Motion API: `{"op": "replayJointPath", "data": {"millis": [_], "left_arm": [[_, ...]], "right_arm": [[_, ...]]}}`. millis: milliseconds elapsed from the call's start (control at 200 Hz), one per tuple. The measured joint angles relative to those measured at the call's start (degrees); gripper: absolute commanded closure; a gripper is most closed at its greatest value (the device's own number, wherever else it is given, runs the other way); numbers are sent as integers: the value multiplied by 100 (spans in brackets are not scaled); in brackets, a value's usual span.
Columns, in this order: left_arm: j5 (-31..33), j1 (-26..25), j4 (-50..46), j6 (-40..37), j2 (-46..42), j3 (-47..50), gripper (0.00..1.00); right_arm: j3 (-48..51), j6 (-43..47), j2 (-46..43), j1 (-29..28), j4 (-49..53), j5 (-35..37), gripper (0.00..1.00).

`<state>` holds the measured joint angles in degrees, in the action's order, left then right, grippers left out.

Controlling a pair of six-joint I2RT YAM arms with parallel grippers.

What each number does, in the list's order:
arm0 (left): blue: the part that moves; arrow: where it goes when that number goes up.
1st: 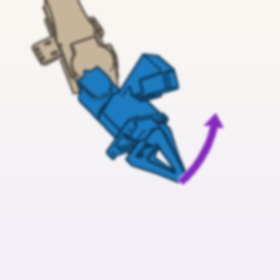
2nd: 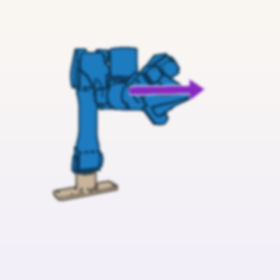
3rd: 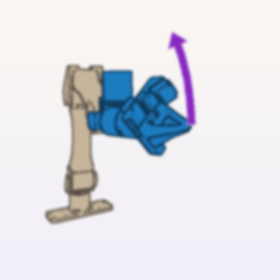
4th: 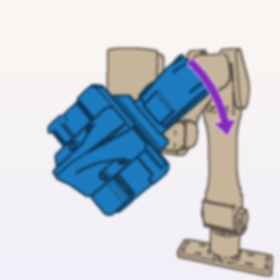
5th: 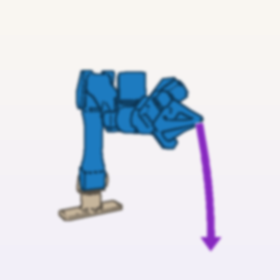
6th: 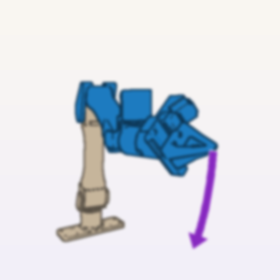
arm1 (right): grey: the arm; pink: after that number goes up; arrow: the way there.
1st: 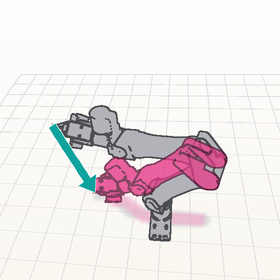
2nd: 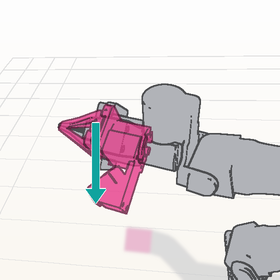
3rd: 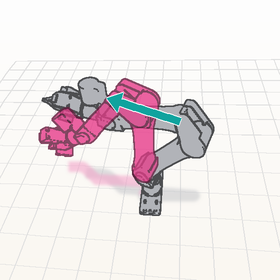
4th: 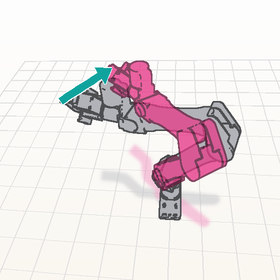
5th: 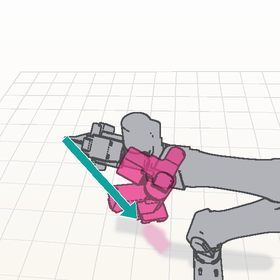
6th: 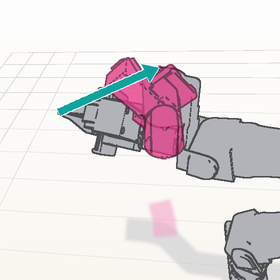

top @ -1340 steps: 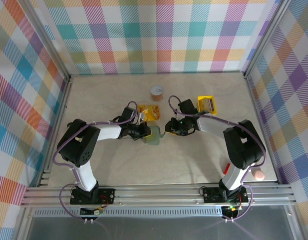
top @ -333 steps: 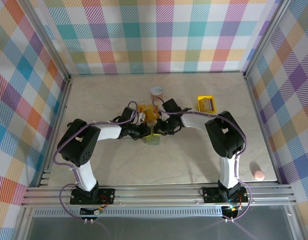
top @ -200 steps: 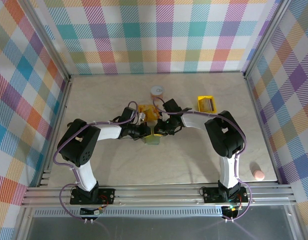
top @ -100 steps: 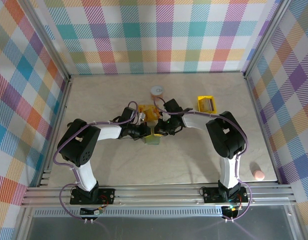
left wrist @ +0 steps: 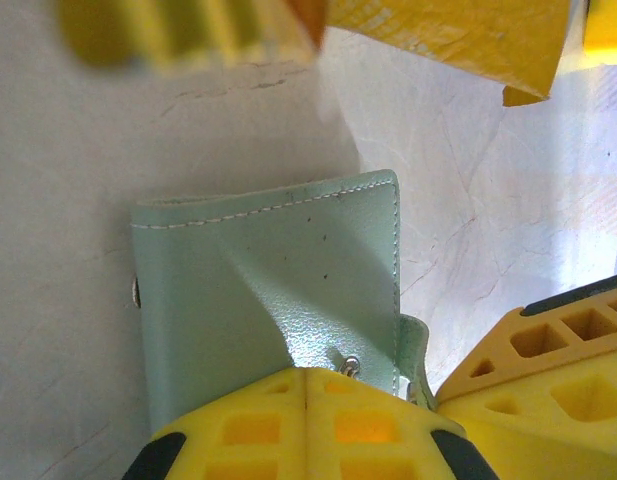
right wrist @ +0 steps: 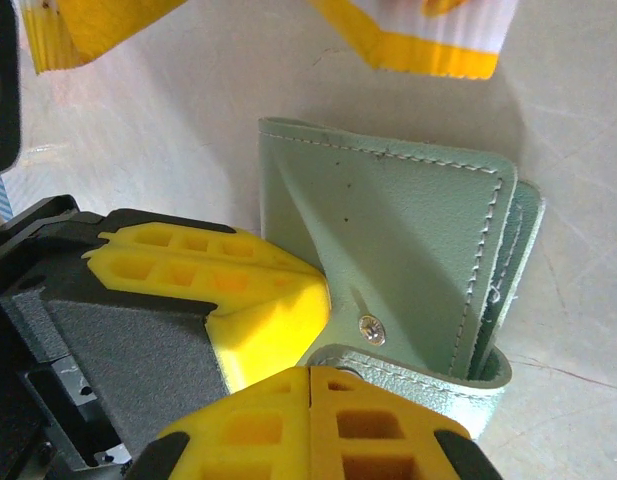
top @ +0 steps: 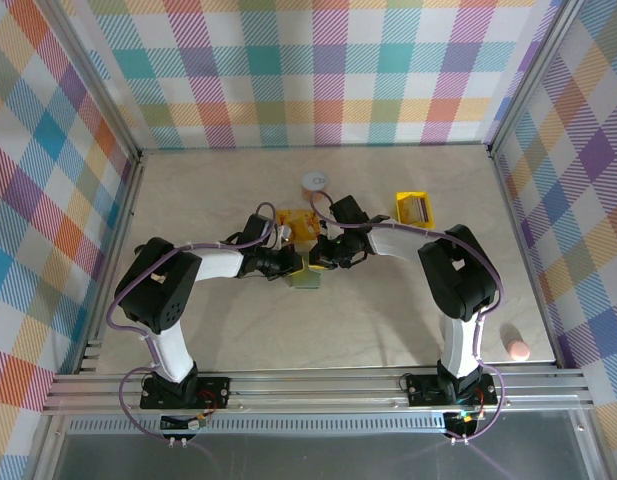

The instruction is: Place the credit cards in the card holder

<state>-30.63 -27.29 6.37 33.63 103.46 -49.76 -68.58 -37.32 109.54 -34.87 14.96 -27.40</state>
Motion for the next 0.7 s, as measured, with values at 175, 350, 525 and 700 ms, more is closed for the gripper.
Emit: {"op": "replayJointPath", "data": {"millis": [175, 350, 525, 700], "left_arm": [[0, 0, 0, 0, 2, 0, 98], [-22, 0, 7, 0, 11, 0, 98], [-22, 0, 7, 0, 11, 0, 98], [-22, 0, 7, 0, 11, 0, 98]], "right_arm": [[0, -20, 105, 0, -76, -39, 100], [-2, -63, 208, 0, -138, -98, 100], [-11, -85, 243, 0, -184, -120, 100], [-28, -87, 262, 0, -203, -120, 100]]}}
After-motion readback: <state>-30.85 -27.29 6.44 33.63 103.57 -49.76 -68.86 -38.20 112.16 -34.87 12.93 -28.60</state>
